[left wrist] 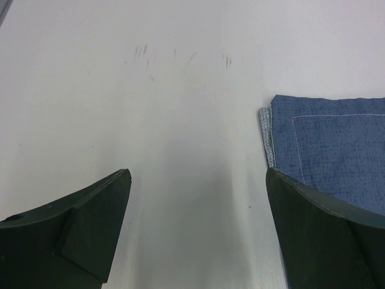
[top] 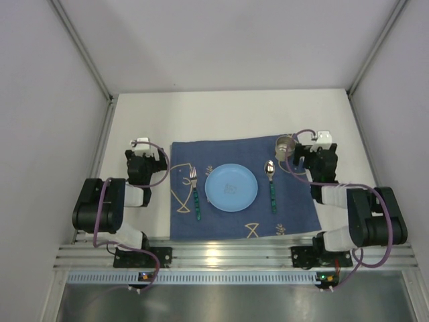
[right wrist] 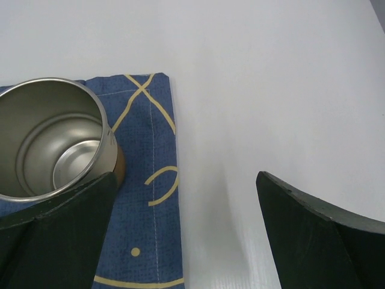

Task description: Set the dinner table for one person

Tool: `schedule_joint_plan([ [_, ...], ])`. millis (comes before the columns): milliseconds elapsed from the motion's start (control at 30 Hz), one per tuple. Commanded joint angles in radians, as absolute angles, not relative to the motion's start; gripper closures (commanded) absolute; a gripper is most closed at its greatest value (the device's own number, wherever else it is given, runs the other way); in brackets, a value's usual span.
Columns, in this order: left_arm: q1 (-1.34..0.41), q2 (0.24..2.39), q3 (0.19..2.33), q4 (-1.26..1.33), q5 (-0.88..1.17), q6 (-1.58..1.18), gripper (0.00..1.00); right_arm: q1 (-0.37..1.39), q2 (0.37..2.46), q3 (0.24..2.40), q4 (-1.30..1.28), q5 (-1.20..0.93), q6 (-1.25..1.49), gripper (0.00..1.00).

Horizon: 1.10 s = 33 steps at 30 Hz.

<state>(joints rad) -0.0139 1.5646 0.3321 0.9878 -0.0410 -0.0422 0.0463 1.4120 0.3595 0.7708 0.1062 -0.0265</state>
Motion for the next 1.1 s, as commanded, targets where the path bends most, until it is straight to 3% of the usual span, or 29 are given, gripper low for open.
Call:
schedule_joint_plan([
  [0, -0.008, 1.568, 0.325, 1.069, -0.026, -0.046, 0.01, 0.009, 1.402, 0.396, 0.85, 0.005, -0.032, 0.0],
  [233, -0.008, 1.569, 0.325, 1.069, -0.026, -0.046, 0.01, -0.041, 1.416, 0.358, 0.932, -0.081, -0.018, 0.0],
  [400, -0.008, 1.568, 0.325, 1.069, -0.026, -0.046, 0.01, -0.019, 1.451, 0.236, 1.215, -0.094, -0.041, 0.0],
  [500, -0.008, 1.566, 0.325, 1.069, -0.026, -0.046, 0.01, 0.025, 1.449, 0.245, 1.18, 0.066, -0.032, 0.0],
  [1067, -0.008, 1.568, 0.325, 1.071, -0.026, -0.046, 0.01, 0.029, 1.45, 0.255, 1.158, 0.072, -0.034, 0.0],
])
